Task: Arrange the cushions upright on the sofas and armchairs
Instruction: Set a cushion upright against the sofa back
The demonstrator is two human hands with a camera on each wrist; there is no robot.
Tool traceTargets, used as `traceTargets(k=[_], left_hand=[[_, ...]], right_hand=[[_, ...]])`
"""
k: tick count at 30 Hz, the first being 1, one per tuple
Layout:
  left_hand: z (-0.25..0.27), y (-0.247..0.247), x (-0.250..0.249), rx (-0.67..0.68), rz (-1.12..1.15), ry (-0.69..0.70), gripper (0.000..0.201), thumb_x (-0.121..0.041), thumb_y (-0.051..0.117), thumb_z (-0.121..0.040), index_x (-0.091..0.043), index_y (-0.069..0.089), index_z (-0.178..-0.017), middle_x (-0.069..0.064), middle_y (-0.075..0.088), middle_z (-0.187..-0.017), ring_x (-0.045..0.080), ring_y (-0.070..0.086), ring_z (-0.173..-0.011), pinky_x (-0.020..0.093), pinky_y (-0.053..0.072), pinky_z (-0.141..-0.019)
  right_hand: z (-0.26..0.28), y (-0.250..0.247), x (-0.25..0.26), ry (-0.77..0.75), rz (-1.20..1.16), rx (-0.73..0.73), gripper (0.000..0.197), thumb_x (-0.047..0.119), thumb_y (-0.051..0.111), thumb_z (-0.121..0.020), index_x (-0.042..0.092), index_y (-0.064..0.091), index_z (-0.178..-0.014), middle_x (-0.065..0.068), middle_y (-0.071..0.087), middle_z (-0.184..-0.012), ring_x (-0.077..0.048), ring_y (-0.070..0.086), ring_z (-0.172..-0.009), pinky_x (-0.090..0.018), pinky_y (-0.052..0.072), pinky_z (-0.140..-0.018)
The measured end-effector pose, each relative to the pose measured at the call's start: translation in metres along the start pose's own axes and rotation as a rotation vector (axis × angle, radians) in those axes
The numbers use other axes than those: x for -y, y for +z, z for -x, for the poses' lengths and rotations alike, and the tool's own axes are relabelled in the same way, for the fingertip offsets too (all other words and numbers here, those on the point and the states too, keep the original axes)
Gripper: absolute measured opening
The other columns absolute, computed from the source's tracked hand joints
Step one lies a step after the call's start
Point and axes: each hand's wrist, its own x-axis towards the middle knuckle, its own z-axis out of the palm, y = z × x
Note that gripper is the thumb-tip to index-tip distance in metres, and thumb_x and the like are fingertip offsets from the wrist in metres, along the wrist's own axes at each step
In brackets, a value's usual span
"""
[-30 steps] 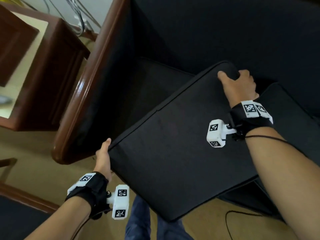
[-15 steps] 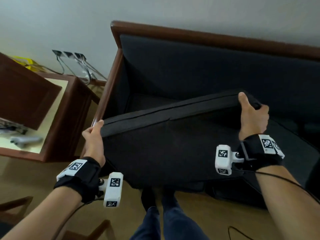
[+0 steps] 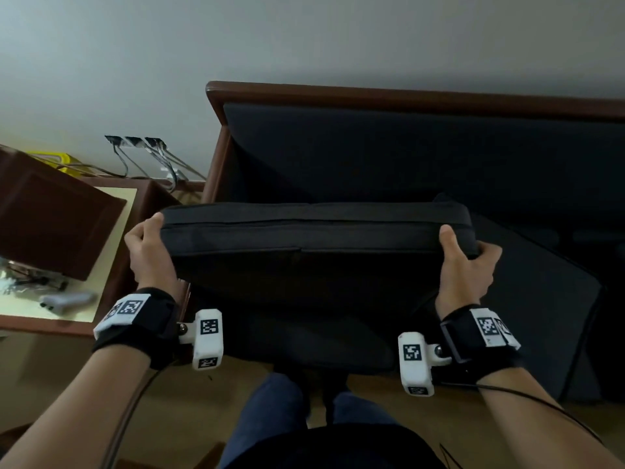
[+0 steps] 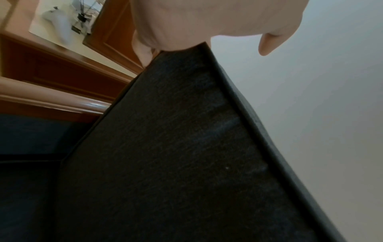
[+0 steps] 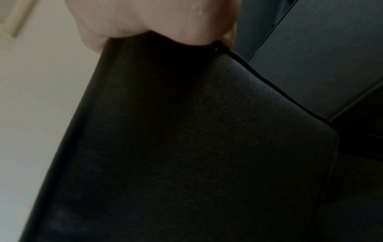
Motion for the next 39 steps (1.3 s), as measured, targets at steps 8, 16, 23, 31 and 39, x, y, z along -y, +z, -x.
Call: traceTargets(k=[8, 16, 23, 31, 39], left_hand=[[-0.015, -0.037, 0.046, 0.053, -0.306, 0.011, 0.08, -0.062, 0.071, -0.074, -0.033, 0.042, -0.143, 0.008, 0.046, -0.145, 0.029, 0.049, -0.129, 0.047, 0.042, -0.109], [-0.047, -0.045, 0.029, 0.355, -0.522, 0.123, 0.063, -0.047, 0.069, -0.09, -0.043, 0.04, -0.146, 0.011, 0.029, -0.142, 0.028, 0.04, -0.127, 0.042, 0.037, -0.113], [-0.068, -0.064, 0.029, 0.616, -0.682, 0.268, 0.112, -0.076, 0.065, -0.053, -0.029, 0.03, -0.15, 0.002, 0.019, -0.162, 0.024, 0.023, -0.147, 0.042, 0.024, -0.121], [-0.082, -0.074, 0.024, 0.783, -0.905, 0.509, 0.12, -0.028, 0.099, -0.05, -0.029, 0.026, -0.144, -0.007, 0.033, -0.142, 0.015, 0.043, -0.124, 0.033, 0.041, -0.103], [-0.072, -0.054, -0.041, 0.67, -0.855, 0.724, 0.101, -0.031, 0.101, -0.042, -0.021, 0.048, -0.127, -0.008, 0.053, -0.119, 0.02, 0.056, -0.112, 0.034, 0.046, -0.094]], right_hand=[[0.014, 0.018, -0.001, -0.19, 0.301, 0.039, 0.039, 0.043, 0.069, -0.08, 0.015, 0.046, -0.094, 0.009, 0.051, -0.076, -0.009, 0.052, -0.069, -0.035, 0.044, -0.077], [0.05, 0.054, 0.031, -0.522, 0.966, 0.143, 0.063, 0.034, 0.058, -0.086, 0.016, 0.039, -0.142, -0.022, 0.033, -0.15, -0.042, 0.029, -0.139, -0.057, 0.026, -0.112], [0.096, 0.112, 0.03, -0.844, 1.538, 0.798, 0.128, 0.086, 0.062, -0.058, 0.035, 0.0, -0.156, -0.001, 0.007, -0.166, -0.03, 0.002, -0.152, -0.063, -0.001, -0.117], [0.102, 0.125, 0.013, -1.016, 1.592, 0.714, 0.102, 0.044, 0.08, -0.057, 0.023, 0.034, -0.146, -0.001, 0.051, -0.13, -0.026, 0.049, -0.117, -0.049, 0.032, -0.104], [0.086, 0.117, 0.054, -0.956, 1.4, 0.646, 0.084, 0.038, 0.084, -0.05, 0.024, 0.052, -0.127, 0.009, 0.06, -0.11, -0.018, 0.056, -0.102, -0.04, 0.036, -0.089]])
